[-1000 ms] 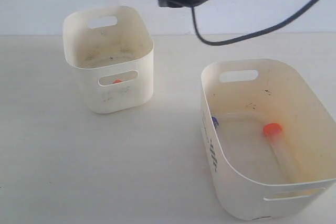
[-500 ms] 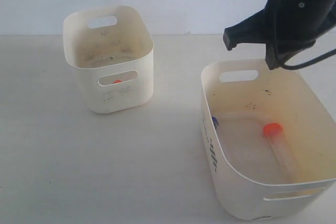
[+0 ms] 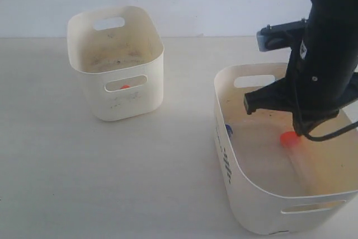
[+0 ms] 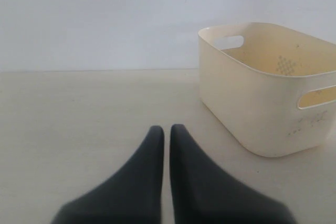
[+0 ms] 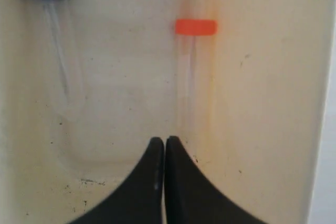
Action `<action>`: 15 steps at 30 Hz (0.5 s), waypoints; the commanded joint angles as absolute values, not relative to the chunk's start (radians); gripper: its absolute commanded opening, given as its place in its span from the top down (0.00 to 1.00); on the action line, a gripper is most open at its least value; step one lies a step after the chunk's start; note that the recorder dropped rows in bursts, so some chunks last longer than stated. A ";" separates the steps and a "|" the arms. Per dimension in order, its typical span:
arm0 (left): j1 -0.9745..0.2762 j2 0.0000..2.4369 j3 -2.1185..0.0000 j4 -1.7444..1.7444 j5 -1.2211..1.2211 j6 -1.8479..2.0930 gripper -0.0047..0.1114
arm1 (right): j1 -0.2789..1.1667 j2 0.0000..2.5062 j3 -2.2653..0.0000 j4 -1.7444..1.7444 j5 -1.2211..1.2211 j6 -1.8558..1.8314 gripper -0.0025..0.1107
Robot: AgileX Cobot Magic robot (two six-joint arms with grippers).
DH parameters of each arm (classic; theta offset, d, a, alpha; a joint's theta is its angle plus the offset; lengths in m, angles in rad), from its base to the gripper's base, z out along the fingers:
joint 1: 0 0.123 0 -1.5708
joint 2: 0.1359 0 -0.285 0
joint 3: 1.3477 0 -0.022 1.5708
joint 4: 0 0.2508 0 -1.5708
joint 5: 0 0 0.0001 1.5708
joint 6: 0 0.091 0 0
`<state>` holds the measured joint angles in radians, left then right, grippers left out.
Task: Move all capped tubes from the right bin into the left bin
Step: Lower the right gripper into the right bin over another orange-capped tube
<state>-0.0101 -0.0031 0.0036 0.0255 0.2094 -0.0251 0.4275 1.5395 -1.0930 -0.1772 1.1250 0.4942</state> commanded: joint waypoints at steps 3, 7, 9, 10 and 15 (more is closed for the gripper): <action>-0.010 0.000 0.000 0.019 0.202 -0.035 0.92 | 0.463 1.619 -1.059 -0.166 1.070 0.543 0.86; -0.010 0.000 0.000 0.019 0.202 -0.035 0.92 | 0.508 1.666 -1.059 -0.213 1.020 0.588 0.81; -0.010 0.000 0.000 0.019 0.202 -0.035 0.92 | 0.508 1.688 -1.059 -0.278 1.053 0.632 0.81; -0.010 0.000 0.000 0.019 0.202 -0.035 0.92 | 0.508 1.698 -1.059 -0.305 1.057 0.644 0.81; -0.010 0.000 0.000 0.019 0.202 -0.035 0.92 | 0.508 1.708 -1.059 -0.304 1.013 0.656 0.81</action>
<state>-0.0101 -0.0031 0.0036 0.0255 0.2094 -0.0251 0.5115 1.6867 -1.0665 -0.2416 1.0040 0.6428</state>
